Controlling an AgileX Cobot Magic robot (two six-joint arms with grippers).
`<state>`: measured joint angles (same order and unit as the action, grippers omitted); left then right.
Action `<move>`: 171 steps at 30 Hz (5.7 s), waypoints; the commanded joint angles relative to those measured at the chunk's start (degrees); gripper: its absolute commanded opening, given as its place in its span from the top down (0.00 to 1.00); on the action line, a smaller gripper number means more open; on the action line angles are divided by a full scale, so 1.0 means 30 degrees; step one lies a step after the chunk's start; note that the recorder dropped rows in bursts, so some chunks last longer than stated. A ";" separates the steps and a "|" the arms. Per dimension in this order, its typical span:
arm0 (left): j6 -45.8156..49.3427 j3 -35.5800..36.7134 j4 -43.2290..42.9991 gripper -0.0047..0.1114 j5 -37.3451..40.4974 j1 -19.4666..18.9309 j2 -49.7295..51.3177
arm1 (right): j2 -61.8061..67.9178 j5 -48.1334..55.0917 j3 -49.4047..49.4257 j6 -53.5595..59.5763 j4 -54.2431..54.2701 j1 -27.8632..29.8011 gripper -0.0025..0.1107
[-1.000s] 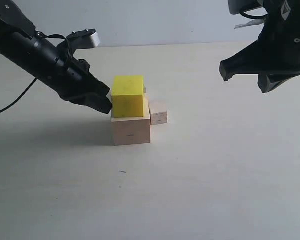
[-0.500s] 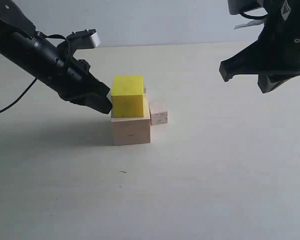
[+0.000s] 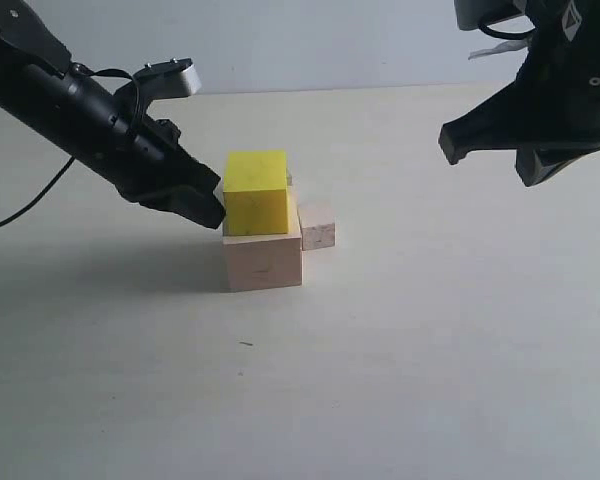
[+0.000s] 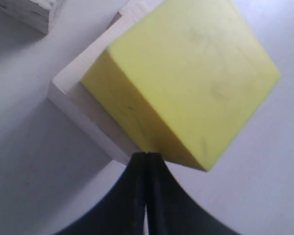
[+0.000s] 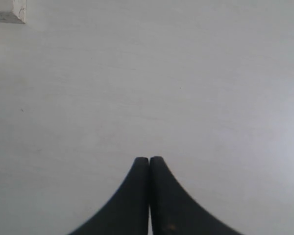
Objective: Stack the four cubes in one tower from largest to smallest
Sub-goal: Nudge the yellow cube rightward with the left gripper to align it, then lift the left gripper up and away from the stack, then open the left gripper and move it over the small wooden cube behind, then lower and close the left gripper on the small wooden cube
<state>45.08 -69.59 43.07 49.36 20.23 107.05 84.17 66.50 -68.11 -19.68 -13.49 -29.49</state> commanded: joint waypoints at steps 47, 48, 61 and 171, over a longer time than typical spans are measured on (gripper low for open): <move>-0.6994 -1.1886 -0.5959 0.96 0.3734 -0.1438 0.1195 | -0.0152 0.1155 0.0105 0.0573 0.2166 0.0099 0.98; -0.7118 -1.2496 -0.6209 0.96 0.3807 -0.1340 0.1598 | -0.0152 0.1155 0.0105 0.0573 0.2584 0.0099 0.98; -1.0697 -1.8389 -1.2226 0.96 0.5060 0.1426 0.5919 | -0.1288 -0.0169 0.1691 0.2329 0.4497 0.0054 0.98; -2.4628 -2.0618 -0.9288 0.20 0.6866 0.1621 1.2226 | -0.3386 -0.2190 0.3717 0.6704 0.9362 0.0054 0.98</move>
<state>-28.51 -131.11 15.17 70.02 24.91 143.89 74.35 60.65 -57.16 0.00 14.40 -29.49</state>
